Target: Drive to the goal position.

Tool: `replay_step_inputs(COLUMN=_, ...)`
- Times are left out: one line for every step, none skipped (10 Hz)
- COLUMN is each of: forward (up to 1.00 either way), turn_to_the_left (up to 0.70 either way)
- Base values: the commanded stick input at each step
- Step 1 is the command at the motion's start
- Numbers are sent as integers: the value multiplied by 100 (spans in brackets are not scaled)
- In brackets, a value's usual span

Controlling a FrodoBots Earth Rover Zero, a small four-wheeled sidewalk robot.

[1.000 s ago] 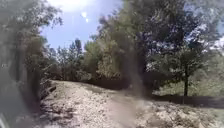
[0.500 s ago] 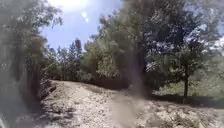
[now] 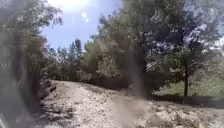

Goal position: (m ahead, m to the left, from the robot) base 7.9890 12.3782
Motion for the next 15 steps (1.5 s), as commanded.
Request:
replay_step_inputs(forward=4, turn_to_the_left=4)
replay_step_inputs(forward=4, turn_to_the_left=4)
replay_step_inputs(forward=4, turn_to_the_left=4)
replay_step_inputs(forward=4, turn_to_the_left=4)
replay_step_inputs(forward=4, turn_to_the_left=4)
replay_step_inputs(forward=4, turn_to_the_left=4)
replay_step_inputs(forward=4, turn_to_the_left=4)
replay_step_inputs(forward=4, turn_to_the_left=4)
replay_step_inputs(forward=4, turn_to_the_left=4)
replay_step_inputs(forward=4, turn_to_the_left=4)
replay_step_inputs(forward=4, turn_to_the_left=4)
replay_step_inputs(forward=4, turn_to_the_left=4)
replay_step_inputs(forward=4, turn_to_the_left=4)
replay_step_inputs(forward=4, turn_to_the_left=4)
replay_step_inputs(forward=4, turn_to_the_left=4)
